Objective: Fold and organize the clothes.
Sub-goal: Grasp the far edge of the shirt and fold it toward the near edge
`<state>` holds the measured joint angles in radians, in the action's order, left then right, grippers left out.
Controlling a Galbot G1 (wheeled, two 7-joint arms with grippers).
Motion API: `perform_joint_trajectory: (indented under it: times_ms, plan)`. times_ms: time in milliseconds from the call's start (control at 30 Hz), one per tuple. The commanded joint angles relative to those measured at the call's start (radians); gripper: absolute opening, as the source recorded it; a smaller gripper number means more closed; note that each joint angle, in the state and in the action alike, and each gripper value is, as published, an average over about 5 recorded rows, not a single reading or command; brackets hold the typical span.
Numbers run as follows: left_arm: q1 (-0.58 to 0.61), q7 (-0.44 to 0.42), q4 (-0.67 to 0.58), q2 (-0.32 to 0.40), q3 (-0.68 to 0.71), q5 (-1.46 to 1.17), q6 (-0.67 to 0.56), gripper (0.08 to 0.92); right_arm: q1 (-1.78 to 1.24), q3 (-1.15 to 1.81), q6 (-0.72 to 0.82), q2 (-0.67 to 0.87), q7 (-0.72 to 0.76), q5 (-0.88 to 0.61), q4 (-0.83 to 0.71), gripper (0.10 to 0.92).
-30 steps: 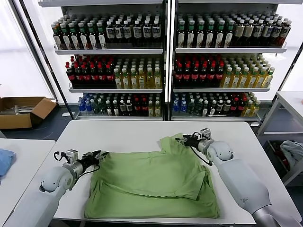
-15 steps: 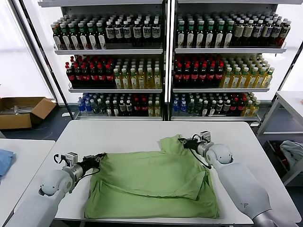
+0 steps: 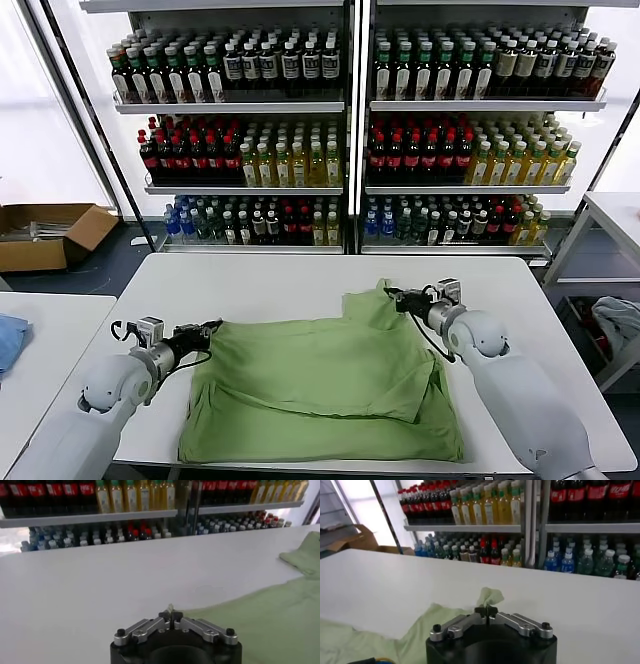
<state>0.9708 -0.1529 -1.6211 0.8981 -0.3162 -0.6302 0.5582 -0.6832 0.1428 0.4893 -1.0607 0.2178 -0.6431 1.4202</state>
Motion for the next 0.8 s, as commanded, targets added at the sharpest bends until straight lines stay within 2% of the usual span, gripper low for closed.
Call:
perform_joint_trajectory:
  times_ms: [33,300,800]
  plan:
    - [0.068,0.010,-0.135,-0.006,-0.066,0.000,-0.014,0.111,-0.187,0.139,-0.006,0.070,-0.009,-0.037,0.255,0.106]
    - [0.212,0.010,-0.227,-0.011,-0.168,0.010,-0.026,0.098,-0.390,0.267,-0.023,0.109,-0.005,-0.042,0.422,0.106]
    - [0.511,0.015,-0.418,0.026,-0.304,0.070,-0.030,0.092,-0.818,0.513,-0.072,0.012,0.018,-0.003,0.643,0.106]
